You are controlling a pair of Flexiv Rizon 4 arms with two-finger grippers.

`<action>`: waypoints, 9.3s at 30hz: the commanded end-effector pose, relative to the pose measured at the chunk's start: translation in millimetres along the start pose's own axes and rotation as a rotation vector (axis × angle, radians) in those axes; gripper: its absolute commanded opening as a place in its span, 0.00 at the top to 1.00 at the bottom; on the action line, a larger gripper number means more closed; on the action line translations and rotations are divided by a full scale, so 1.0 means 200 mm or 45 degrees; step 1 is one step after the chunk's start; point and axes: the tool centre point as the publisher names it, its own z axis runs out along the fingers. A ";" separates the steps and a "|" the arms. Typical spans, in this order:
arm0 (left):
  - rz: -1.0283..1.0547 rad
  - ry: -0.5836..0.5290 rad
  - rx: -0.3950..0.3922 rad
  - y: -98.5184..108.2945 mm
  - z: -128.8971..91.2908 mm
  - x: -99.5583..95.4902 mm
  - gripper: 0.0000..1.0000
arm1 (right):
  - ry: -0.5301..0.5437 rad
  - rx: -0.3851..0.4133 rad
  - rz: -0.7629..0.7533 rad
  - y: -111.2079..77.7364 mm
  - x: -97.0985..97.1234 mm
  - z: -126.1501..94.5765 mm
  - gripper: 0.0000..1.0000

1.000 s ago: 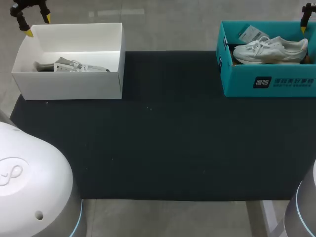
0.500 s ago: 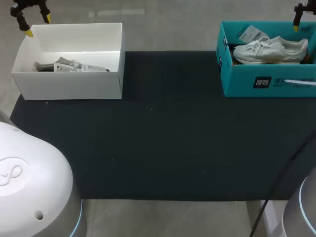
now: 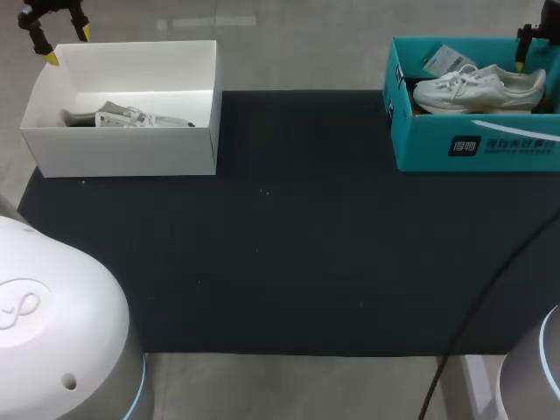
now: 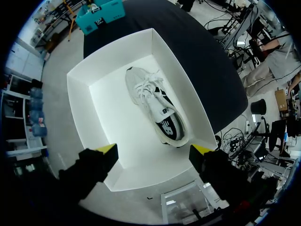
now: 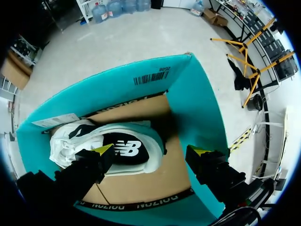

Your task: Take the shoe out of the shoebox, open the shoe tongue, remove and reinsert the insole, then place the shoe into the shoebox

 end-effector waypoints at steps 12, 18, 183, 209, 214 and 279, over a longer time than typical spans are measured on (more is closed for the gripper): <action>0.001 0.001 -0.003 0.00 0.00 0.00 0.00 | -0.012 0.097 -0.050 0.03 0.01 0.23 0.00; 0.001 0.001 -0.003 0.00 0.00 0.00 0.00 | -0.014 0.132 -0.059 0.09 -0.03 0.28 0.00; 0.001 0.001 -0.003 0.00 0.00 0.00 0.00 | -0.175 -0.322 0.063 -1.40 0.49 -1.47 1.00; 0.001 0.001 -0.003 0.00 0.00 0.00 0.00 | -0.137 -0.285 -0.003 -2.25 0.83 -1.48 1.00; 0.001 0.001 -0.003 0.00 0.00 0.00 0.00 | -0.141 -0.237 0.018 -2.28 0.83 -1.49 1.00; 0.001 0.001 -0.003 0.00 0.00 0.00 0.00 | -0.053 -0.013 0.121 -2.80 1.14 -0.22 1.00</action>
